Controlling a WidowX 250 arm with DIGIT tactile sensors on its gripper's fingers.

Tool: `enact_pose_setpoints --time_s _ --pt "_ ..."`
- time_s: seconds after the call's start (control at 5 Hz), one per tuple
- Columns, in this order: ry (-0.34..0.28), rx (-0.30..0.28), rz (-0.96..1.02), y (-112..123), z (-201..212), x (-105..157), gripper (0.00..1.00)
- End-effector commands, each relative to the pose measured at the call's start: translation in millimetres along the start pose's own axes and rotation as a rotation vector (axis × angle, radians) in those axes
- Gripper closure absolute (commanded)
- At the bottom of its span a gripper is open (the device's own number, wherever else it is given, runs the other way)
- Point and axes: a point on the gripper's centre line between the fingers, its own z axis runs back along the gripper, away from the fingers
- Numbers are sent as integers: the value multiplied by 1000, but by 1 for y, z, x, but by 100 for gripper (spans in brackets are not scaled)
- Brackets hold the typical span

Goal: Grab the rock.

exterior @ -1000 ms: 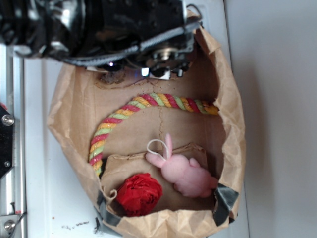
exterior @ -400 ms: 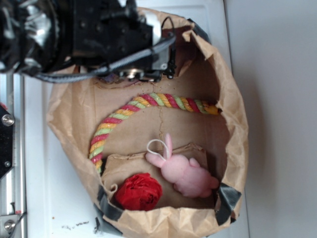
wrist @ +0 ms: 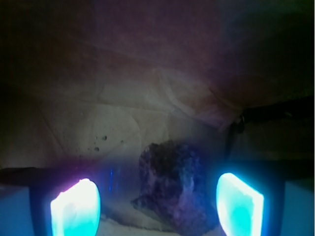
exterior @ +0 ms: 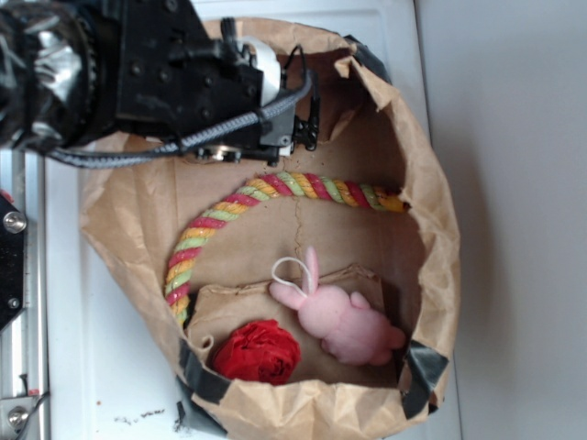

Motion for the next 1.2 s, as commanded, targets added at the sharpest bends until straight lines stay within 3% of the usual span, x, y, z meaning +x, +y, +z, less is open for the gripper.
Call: enact_pose_setpoints --time_s 0.0,0.2,0.8,1.0 --pt "-21 -24 -7 0 -1 -11 0" --pt "-9 -32 5 0 1 -10 100" --pt "41 -60 -14 -8 25 3 100" --pt "78 -126 -82 -13 54 6 100"
